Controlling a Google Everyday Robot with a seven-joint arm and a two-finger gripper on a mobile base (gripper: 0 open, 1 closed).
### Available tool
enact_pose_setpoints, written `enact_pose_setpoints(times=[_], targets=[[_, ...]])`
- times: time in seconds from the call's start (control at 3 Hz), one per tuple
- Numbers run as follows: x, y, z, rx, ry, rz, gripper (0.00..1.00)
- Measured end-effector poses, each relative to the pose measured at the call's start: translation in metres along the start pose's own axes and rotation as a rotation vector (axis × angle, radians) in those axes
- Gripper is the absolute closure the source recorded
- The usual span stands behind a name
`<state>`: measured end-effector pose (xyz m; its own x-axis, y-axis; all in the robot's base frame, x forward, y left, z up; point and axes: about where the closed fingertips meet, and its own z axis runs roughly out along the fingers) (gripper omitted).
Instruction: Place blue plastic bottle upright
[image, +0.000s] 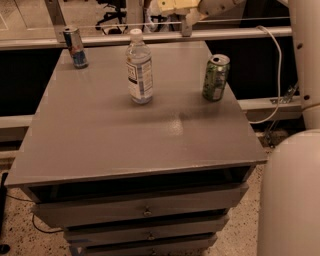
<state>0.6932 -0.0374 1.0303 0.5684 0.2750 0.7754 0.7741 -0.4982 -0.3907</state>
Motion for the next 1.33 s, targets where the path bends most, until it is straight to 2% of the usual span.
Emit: enact_pose_setpoints(times=[0.33, 0.67, 1.0, 1.33], targets=[[-0.008, 0.01, -0.013, 0.027, 0.148, -0.05, 0.0], [-0.03, 0.018, -0.033, 0.009, 0.285, -0.084, 0.0], [-0.041, 0.039, -0.069, -0.073, 0.37, -0.065, 0.0], [-0.041, 0.039, -0.068, -0.073, 0.37, -0.065, 0.0]])
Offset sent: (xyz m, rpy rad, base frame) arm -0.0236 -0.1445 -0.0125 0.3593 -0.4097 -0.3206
